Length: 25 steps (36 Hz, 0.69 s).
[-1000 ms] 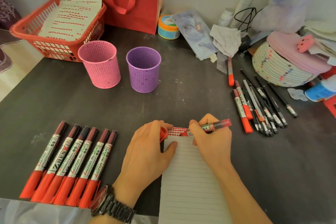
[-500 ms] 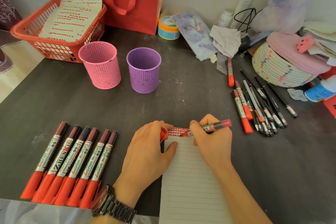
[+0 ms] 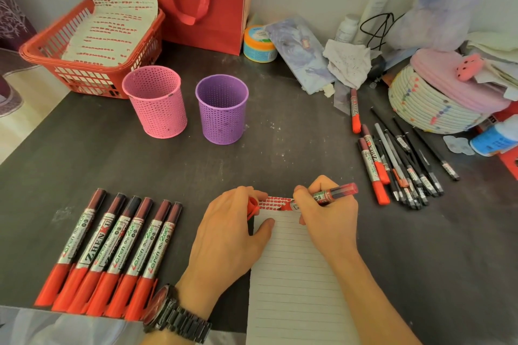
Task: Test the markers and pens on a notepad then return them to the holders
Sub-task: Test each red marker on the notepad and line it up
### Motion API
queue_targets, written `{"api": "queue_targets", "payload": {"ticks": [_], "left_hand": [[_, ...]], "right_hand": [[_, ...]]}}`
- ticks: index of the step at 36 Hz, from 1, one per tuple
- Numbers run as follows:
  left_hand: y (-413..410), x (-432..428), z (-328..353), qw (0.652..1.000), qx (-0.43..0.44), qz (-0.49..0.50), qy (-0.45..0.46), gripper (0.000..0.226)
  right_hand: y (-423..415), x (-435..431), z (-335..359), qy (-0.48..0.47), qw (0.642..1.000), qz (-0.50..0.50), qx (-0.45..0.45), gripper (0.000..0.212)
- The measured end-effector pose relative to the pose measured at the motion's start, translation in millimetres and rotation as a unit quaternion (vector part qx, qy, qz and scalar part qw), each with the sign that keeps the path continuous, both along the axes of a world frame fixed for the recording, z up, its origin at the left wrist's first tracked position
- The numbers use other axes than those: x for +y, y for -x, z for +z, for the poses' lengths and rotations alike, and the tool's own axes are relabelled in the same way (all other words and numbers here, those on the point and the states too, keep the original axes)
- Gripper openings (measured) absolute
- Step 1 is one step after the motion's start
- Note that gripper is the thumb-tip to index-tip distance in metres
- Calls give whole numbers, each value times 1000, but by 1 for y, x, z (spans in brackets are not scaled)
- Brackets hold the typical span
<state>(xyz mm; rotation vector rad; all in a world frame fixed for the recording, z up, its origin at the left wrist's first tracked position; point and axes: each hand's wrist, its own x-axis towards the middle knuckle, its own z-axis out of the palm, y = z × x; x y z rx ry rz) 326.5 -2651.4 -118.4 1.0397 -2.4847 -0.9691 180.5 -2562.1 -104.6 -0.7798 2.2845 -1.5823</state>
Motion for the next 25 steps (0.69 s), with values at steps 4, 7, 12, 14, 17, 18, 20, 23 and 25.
{"api": "queue_targets", "payload": {"ticks": [4, 7, 12, 14, 17, 18, 20, 23, 25], "left_hand": [[1, 0, 0, 1000, -4, 2, -3, 41], [1, 0, 0, 1000, -4, 3, -3, 41], [1, -1, -1, 1000, -1, 1, 4, 41], [1, -1, -2, 1000, -2, 1, 3, 41], [0, -1, -3, 1000, 1, -2, 3, 42], [0, -1, -2, 1000, 1, -3, 0, 41], [0, -1, -2, 1000, 3, -5, -2, 41], [0, 0, 1, 1000, 6, -7, 5, 40], [0, 0, 2, 1000, 6, -9, 2, 39]], "right_hand": [[1, 0, 0, -3, 1000, -2, 6, 29], [1, 0, 0, -5, 1000, -2, 5, 29], [0, 0, 0, 3, 1000, -4, 6, 27], [0, 0, -1, 7, 1000, -6, 5, 30], [2, 1, -1, 23, 1000, -10, -8, 32], [4, 2, 0, 40, 999, -15, -23, 33], [7, 4, 5, 81, 994, -28, -65, 34], [10, 7, 13, 134, 981, -36, -137, 36], [12, 11, 18, 158, 969, -33, -190, 39]]}}
